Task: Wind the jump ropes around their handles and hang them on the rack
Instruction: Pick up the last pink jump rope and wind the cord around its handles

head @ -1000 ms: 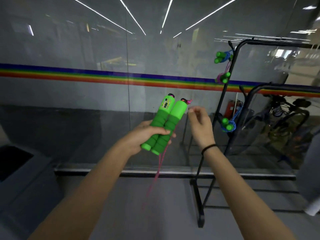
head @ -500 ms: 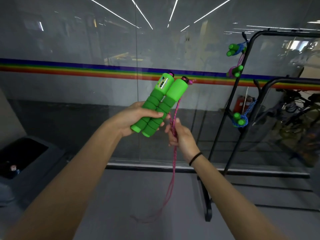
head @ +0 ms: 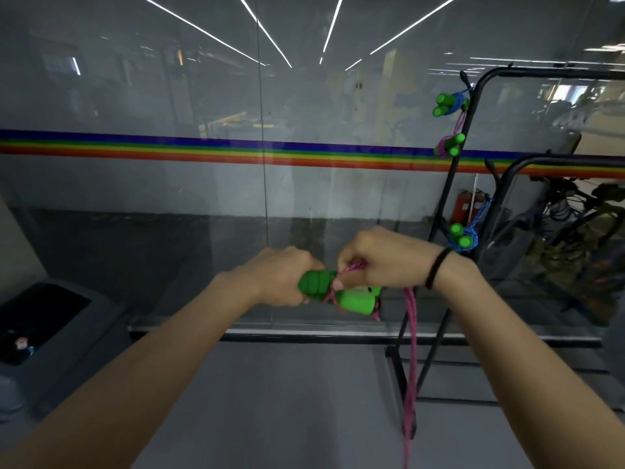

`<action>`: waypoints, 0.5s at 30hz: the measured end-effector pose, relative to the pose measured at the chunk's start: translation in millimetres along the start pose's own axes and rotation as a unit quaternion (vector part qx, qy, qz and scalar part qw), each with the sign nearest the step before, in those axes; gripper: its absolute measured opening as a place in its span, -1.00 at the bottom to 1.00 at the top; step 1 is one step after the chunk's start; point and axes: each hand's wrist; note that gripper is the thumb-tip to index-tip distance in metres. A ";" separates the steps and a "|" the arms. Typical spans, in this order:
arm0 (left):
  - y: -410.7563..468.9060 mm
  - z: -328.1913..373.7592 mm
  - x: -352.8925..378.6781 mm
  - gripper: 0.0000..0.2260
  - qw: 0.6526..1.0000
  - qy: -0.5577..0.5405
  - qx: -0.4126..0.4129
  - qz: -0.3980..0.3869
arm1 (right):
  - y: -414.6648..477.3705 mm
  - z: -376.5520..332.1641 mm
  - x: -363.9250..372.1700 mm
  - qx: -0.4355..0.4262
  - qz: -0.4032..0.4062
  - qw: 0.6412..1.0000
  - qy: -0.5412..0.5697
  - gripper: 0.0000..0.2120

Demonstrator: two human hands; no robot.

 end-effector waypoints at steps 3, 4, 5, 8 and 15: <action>-1.8 -4.0 -6.1 -0.84 0.993 -0.089 0.072 -0.023 | 4.9 19.2 -7.4 -0.011 0.018 0.987 0.158 -0.77; -3.3 -4.6 -7.9 -0.84 0.983 -0.154 0.098 -0.016 | 4.7 25.7 -5.4 -0.020 0.023 0.971 0.239 -0.75; -5.6 -3.5 -10.0 -0.84 0.968 -0.224 0.115 -0.003 | 3.6 30.8 -1.9 -0.031 0.033 0.945 0.323 -0.75; -11.5 2.3 -13.7 -0.82 0.908 -0.397 0.121 0.062 | -2.0 44.6 19.7 -0.013 0.094 0.814 0.573 -0.93; 4.4 -1.0 1.9 -0.78 0.789 -0.568 -0.068 0.225 | -0.3 39.0 50.4 0.104 0.107 0.861 0.486 -0.72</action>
Point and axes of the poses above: each hand's wrist, its own y-axis towards the middle knuckle, its own x-axis out of the palm, z = x × y, and after that the axes turned 5 degrees about x, right-handed
